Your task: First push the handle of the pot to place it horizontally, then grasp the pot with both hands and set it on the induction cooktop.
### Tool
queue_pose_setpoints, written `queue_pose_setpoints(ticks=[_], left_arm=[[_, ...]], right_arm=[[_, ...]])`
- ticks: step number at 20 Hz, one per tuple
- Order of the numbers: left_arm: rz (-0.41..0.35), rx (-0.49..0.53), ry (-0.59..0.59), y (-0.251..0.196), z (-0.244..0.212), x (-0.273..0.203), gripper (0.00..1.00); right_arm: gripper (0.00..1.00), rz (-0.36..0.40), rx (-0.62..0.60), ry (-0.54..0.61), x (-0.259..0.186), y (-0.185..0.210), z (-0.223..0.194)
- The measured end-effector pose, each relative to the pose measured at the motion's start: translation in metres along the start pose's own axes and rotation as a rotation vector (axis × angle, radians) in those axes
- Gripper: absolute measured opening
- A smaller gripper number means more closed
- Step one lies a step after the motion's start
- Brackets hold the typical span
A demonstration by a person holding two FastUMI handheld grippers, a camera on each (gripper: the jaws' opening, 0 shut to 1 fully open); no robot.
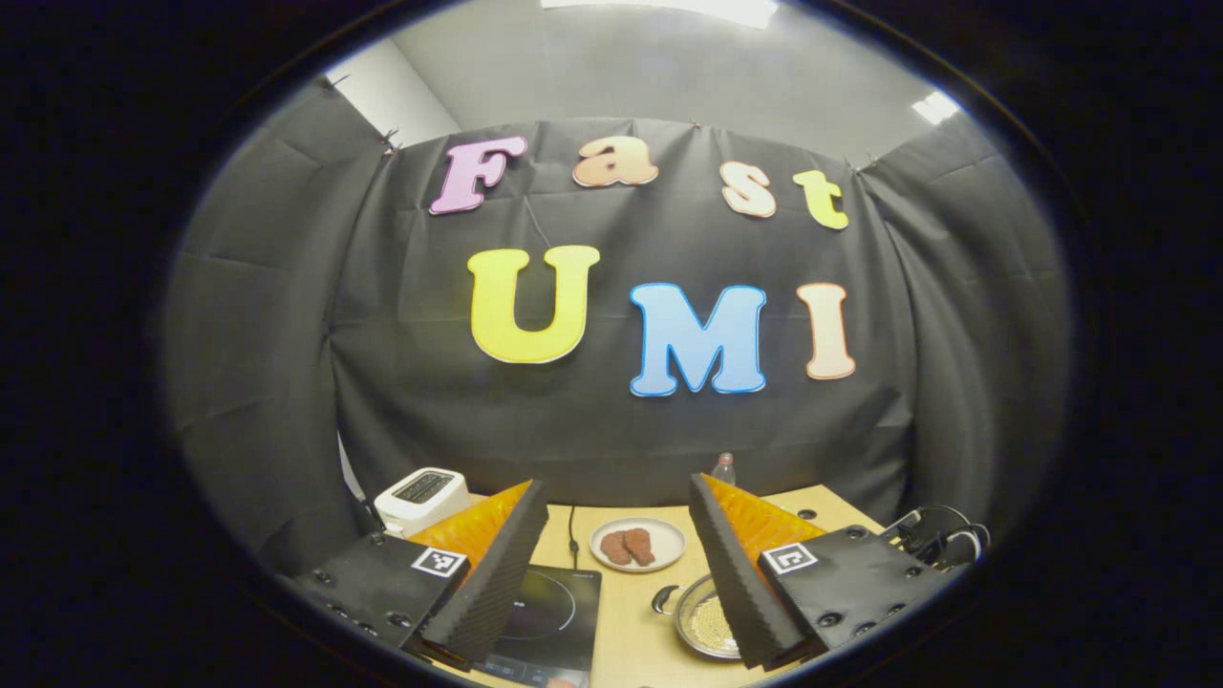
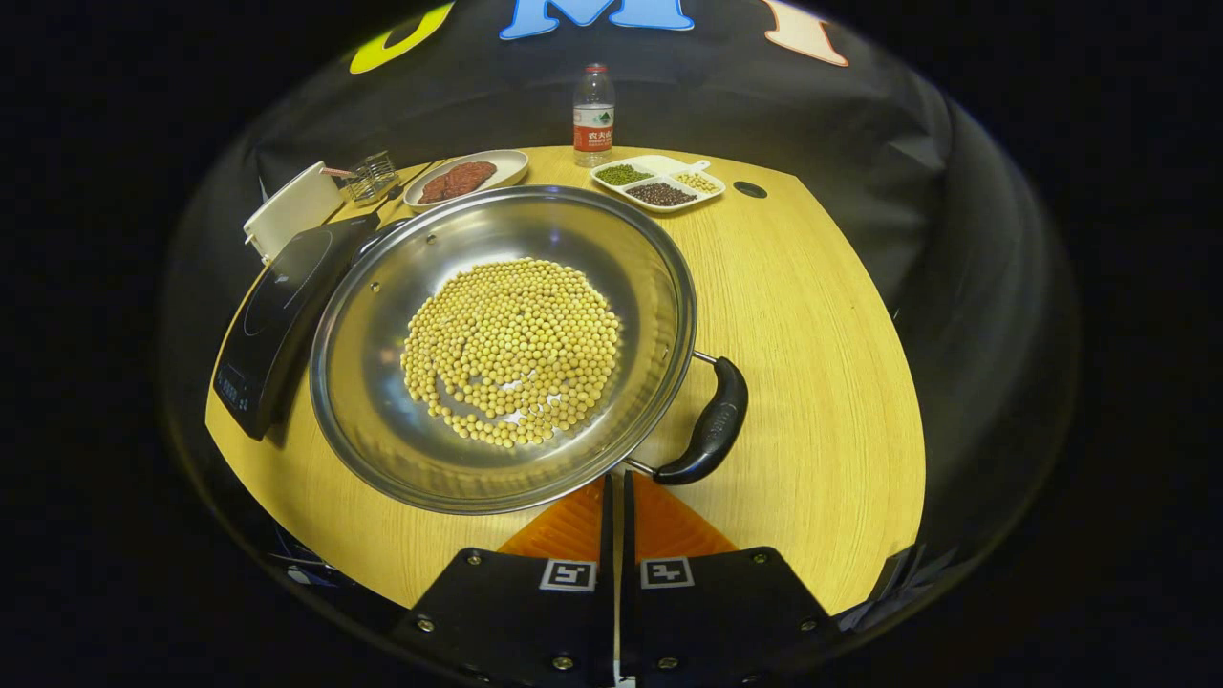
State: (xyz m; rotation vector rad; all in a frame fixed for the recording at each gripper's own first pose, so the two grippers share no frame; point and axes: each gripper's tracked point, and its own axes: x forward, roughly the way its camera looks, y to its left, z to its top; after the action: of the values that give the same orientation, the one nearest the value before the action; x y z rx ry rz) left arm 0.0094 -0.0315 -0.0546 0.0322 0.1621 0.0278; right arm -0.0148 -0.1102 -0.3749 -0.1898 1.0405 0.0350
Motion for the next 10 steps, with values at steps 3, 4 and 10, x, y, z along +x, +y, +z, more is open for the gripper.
queue_pose_setpoints(ticks=[3, 4, 10], left_arm=[[-0.001, 0.002, 0.007, -0.009, -0.001, 0.001, 0.95], [-0.002, 0.000, 0.006, -0.012, -0.001, 0.002, 0.95], [0.020, -0.036, 0.026, -0.024, -0.011, 0.004, 0.98]], right_arm=[[0.02, -0.011, -0.009, -0.003, 0.006, -0.013, 0.005], [0.03, -0.011, -0.004, -0.002, 0.007, -0.016, 0.008], [0.03, -0.019, -0.007, -0.004, 0.020, -0.043, 0.022]])
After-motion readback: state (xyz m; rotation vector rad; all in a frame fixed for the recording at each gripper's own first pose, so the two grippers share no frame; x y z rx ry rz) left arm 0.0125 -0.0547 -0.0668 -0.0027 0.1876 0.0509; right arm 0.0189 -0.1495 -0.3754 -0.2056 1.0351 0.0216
